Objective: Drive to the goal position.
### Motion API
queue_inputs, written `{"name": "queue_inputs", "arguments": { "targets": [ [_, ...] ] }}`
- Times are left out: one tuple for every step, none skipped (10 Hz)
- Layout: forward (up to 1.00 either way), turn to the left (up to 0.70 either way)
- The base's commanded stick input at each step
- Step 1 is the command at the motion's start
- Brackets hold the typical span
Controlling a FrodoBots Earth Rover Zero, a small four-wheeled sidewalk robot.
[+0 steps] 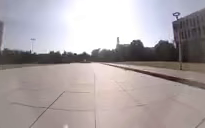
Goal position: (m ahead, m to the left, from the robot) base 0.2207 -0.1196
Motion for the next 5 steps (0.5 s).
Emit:
{"name": "queue_inputs", "arguments": {
  "targets": [
    [1.00,0.00],
    [1.00,0.00],
    [1.00,0.00],
    [1.00,0.00],
    [1.00,0.00]
  ]
}}
